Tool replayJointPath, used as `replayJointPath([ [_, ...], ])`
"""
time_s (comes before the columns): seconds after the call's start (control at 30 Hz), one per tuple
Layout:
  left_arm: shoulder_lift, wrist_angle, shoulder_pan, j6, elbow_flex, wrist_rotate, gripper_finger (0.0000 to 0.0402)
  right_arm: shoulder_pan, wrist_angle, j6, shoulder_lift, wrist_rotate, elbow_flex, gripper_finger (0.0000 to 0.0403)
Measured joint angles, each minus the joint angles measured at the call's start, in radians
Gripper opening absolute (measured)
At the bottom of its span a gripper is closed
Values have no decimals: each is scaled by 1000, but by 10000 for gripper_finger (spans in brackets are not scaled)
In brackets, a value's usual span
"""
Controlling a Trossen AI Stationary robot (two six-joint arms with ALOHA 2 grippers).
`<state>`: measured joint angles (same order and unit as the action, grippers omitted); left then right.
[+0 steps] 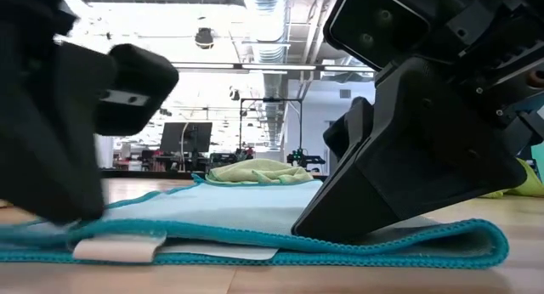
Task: Fold microfiber towels
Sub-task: Fold the blue microfiber cloth
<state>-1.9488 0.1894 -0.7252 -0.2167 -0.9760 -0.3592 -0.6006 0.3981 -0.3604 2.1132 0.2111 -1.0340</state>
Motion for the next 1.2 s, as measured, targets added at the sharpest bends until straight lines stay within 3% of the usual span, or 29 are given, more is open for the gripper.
replayJointPath([
  [0.6,5,-137,-28,-141,-3,-31,4,-30,-26,91,-28,2,6,19],
  [0.83,-1,-143,-62,-134,-31,-27,4,-56,-85,100,-69,-7,5,41],
  [1.2,-2,-151,-76,-125,-90,-165,4,-71,-211,112,-86,-24,6,33],
])
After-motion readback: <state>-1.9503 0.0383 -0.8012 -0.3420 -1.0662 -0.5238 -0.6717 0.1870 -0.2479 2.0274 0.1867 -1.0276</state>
